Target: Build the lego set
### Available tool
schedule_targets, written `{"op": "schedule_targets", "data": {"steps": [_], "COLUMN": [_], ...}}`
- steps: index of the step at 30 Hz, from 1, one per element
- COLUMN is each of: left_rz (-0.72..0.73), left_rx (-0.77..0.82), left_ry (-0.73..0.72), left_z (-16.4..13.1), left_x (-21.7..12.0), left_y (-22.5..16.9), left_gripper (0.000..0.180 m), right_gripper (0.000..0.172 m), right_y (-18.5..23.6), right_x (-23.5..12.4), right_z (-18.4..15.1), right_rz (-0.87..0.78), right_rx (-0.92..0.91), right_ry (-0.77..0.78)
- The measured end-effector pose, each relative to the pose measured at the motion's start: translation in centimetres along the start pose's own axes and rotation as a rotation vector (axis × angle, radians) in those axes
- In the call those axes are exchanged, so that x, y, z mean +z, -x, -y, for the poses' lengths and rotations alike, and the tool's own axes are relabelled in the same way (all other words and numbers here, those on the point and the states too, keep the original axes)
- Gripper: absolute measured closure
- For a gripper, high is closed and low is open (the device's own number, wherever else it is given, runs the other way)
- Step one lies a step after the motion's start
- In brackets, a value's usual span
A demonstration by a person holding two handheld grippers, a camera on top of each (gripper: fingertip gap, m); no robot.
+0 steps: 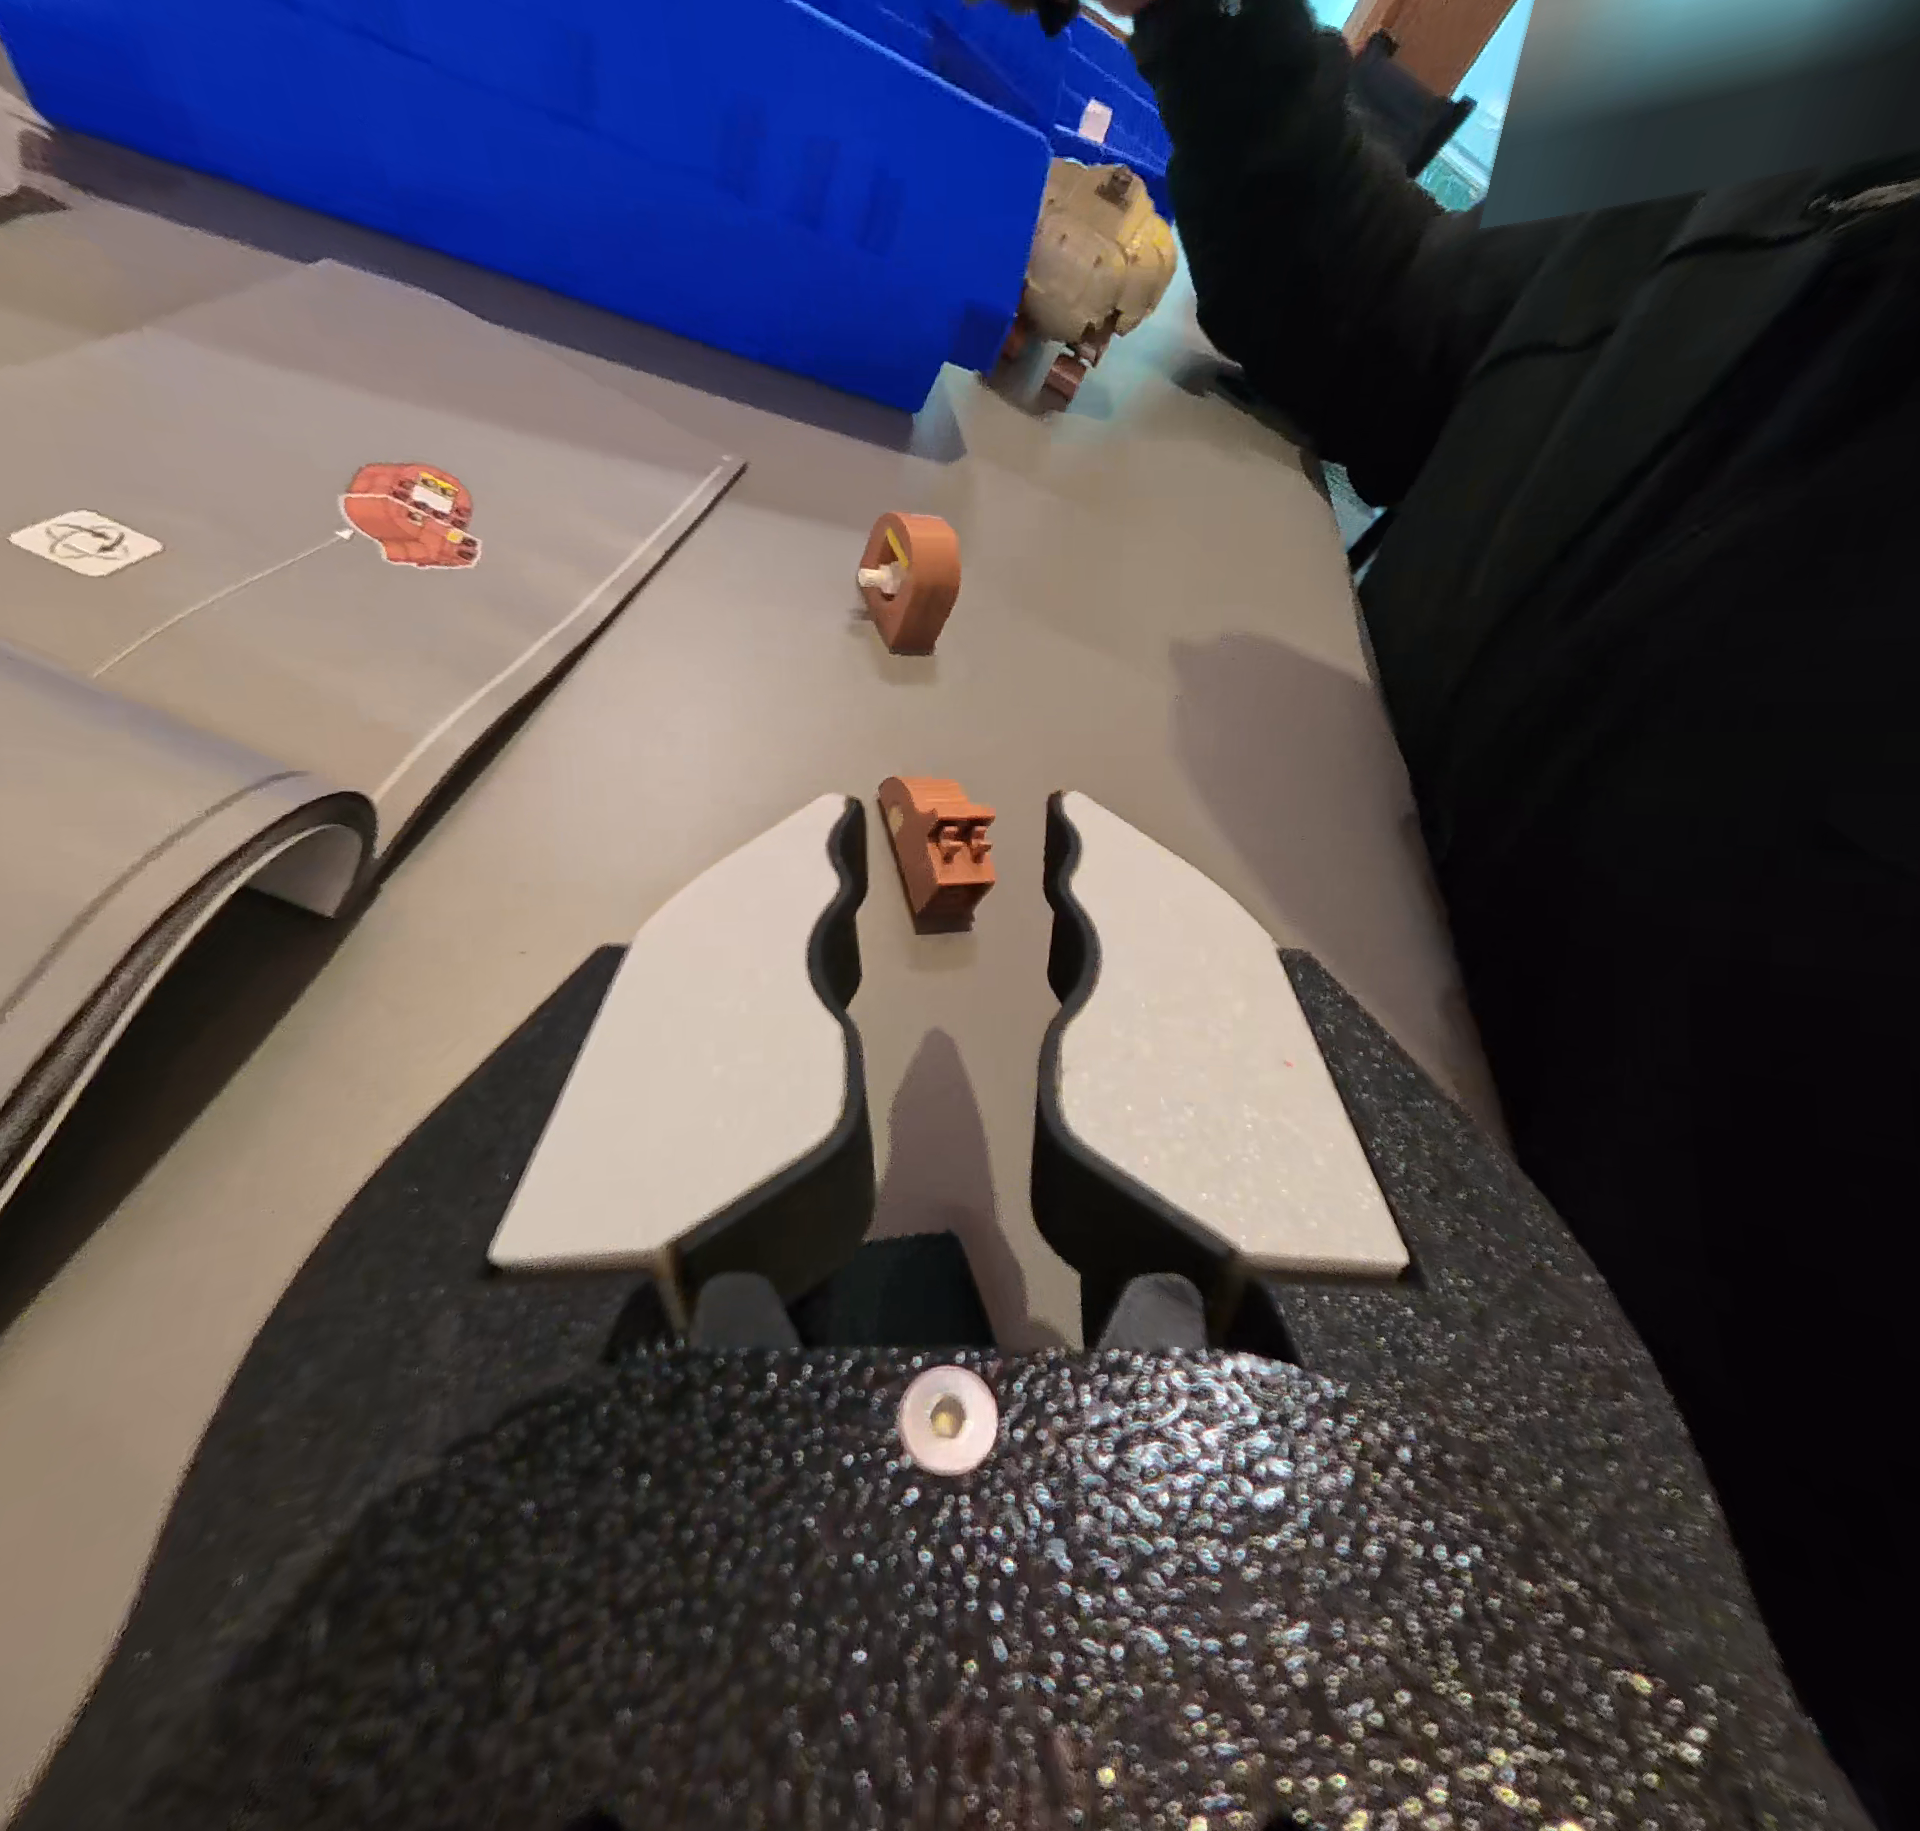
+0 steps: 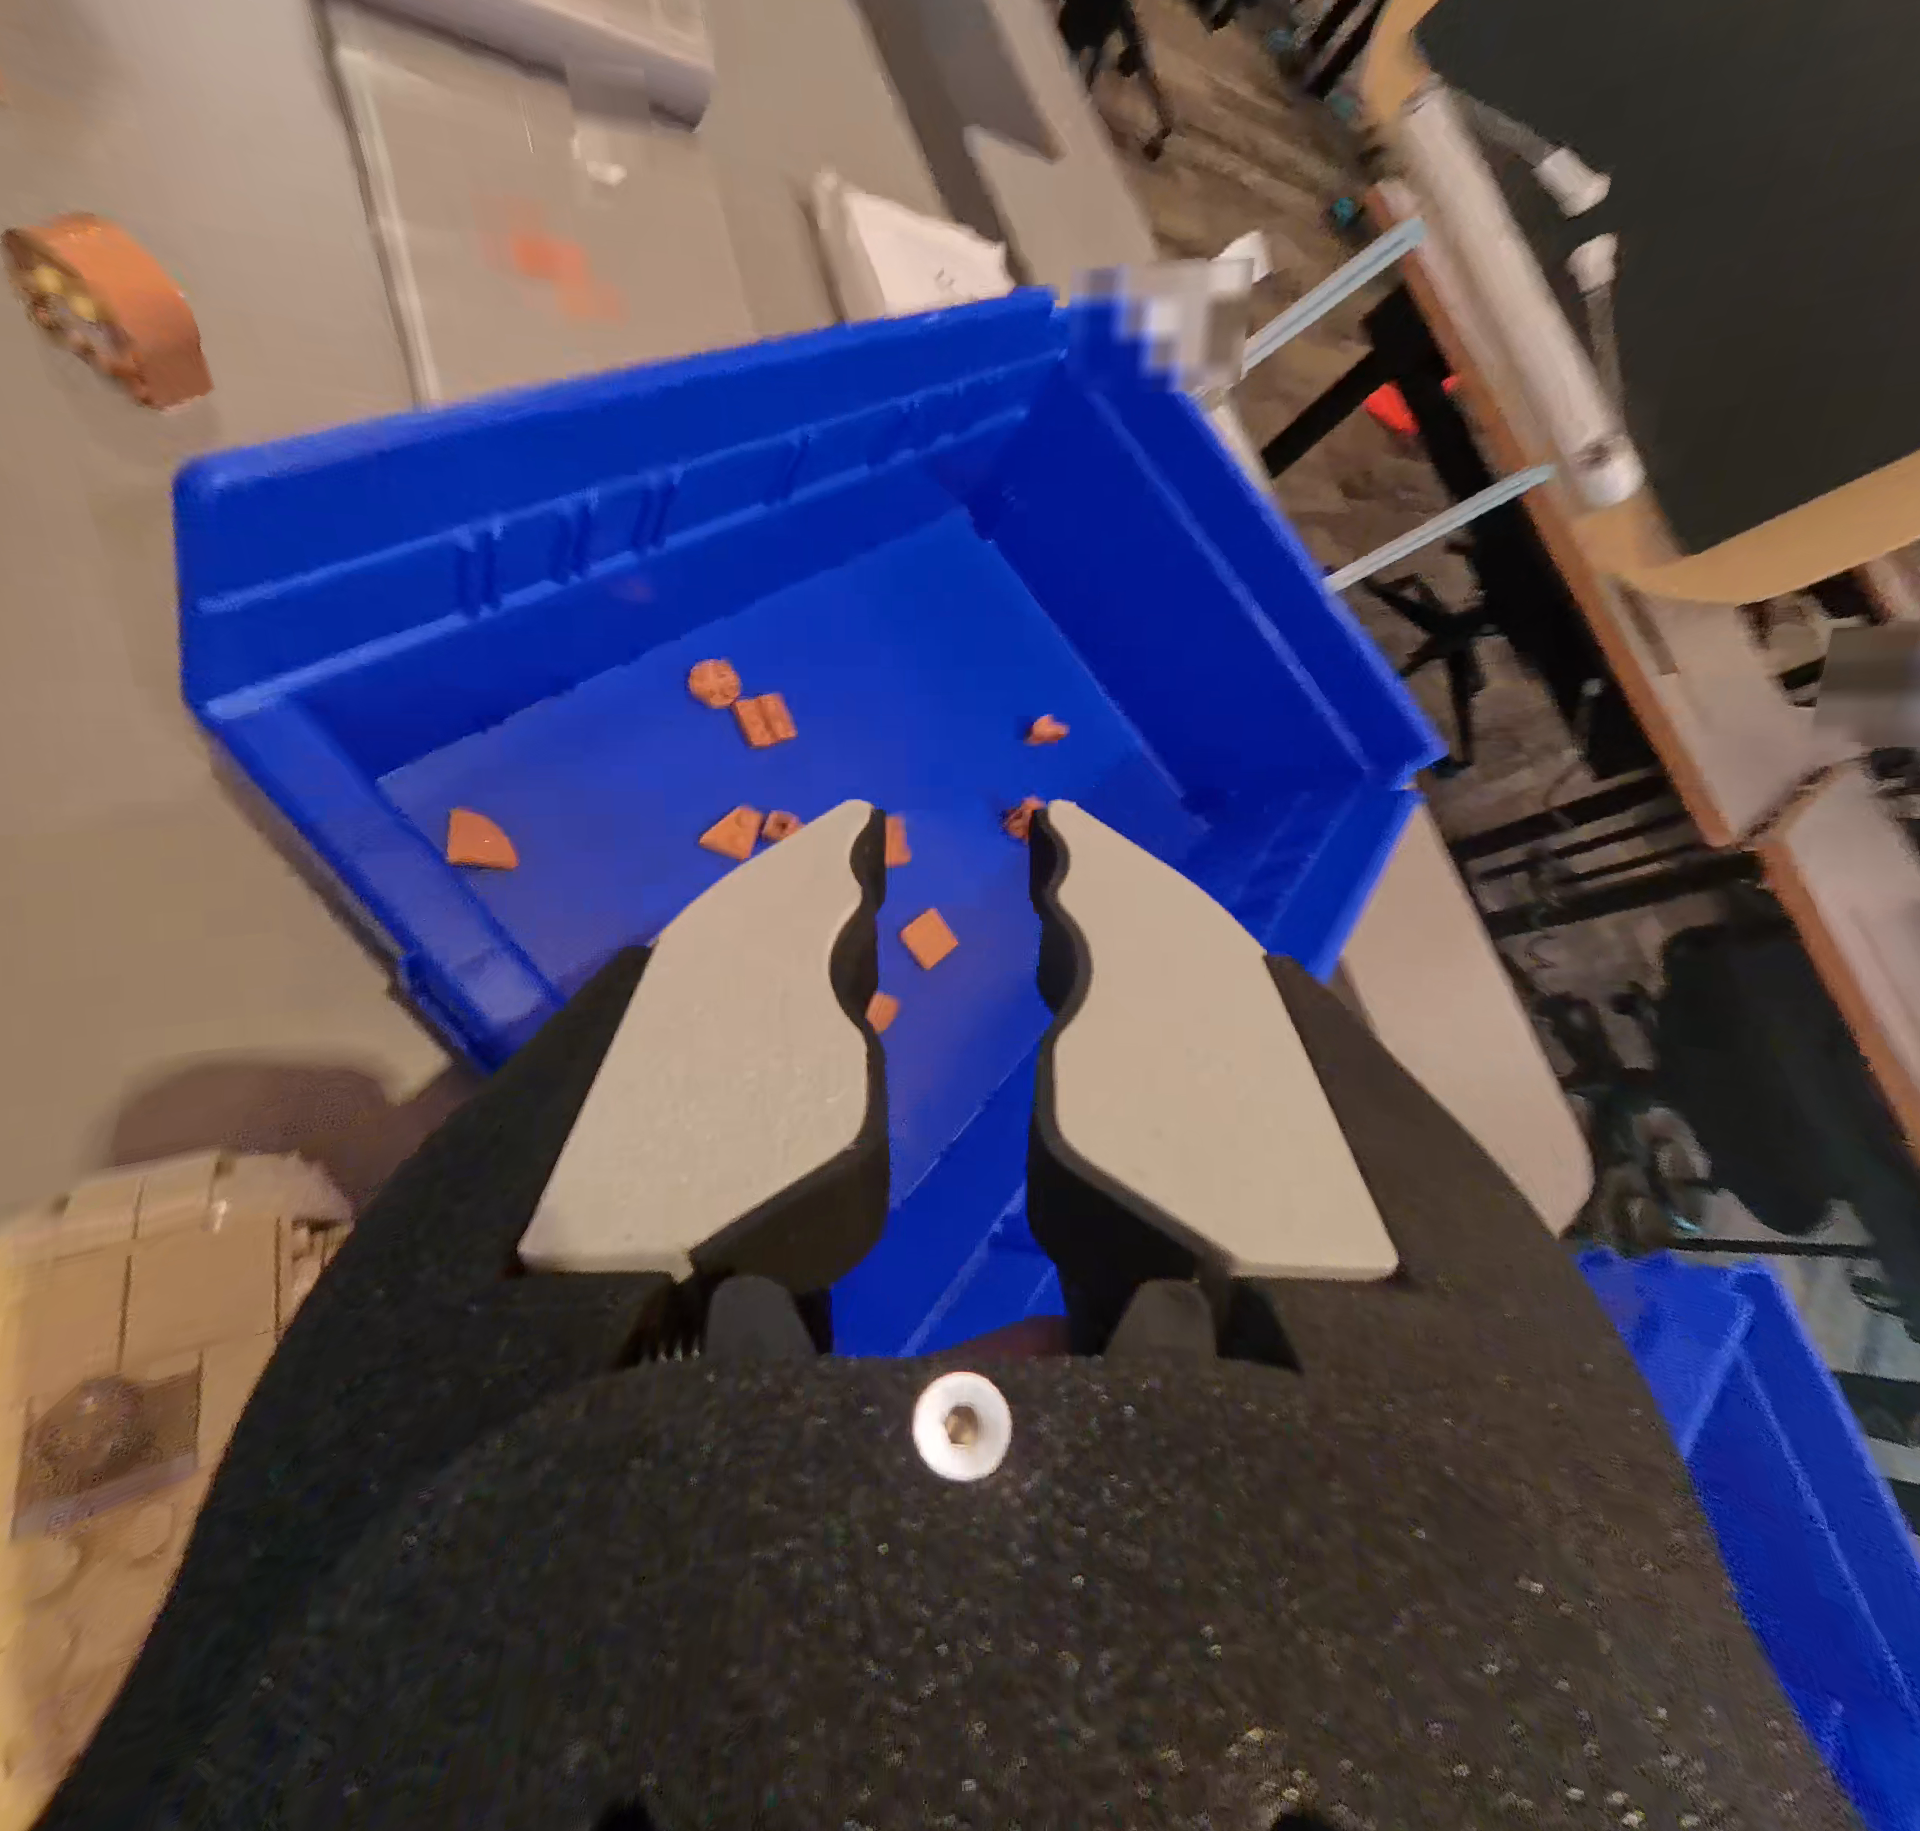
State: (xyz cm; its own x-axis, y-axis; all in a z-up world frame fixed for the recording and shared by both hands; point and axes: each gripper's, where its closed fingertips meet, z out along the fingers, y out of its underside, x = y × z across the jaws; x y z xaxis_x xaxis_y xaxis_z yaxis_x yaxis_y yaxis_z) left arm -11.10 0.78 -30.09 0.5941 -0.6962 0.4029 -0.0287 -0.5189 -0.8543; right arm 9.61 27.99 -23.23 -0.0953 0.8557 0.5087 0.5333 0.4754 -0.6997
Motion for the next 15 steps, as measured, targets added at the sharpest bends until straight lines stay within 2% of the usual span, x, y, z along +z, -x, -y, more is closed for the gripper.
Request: {"op": "schedule_targets", "data": {"steps": [4, 8, 12, 15], "left_rz": [0.001, -0.003, 0.003, 0.011], "left_rx": [0.007, -0.021, -0.035, -0.020], "left_ry": [0.021, 0.028, 0.018, 0.023], "left_z": [-0.2, -0.3, -0.2, -0.3], "left_x": [0.2, 0.3, 0.2, 0.3], "left_y": [-0.1, 0.2, 0.4, 0.3], "left_gripper": [0.149, 0.150, 0.150, 0.150], "right_gripper": [0.146, 0.148, 0.149, 0.148], "right_y": [0.8, 1.2, 3.7, 5.9], "right_x": [0.0, 0.6, 4.5, 8.1], "right_z": [-1.9, -0.9, 0.3, -0.1], "right_rz": [0.034, 0.079, 0.285, 0.463], "right_rx": [-0.023, -0.081, -0.275, -0.378], "right_ry": [0.035, 0.034, 0.144, 0.232]}}
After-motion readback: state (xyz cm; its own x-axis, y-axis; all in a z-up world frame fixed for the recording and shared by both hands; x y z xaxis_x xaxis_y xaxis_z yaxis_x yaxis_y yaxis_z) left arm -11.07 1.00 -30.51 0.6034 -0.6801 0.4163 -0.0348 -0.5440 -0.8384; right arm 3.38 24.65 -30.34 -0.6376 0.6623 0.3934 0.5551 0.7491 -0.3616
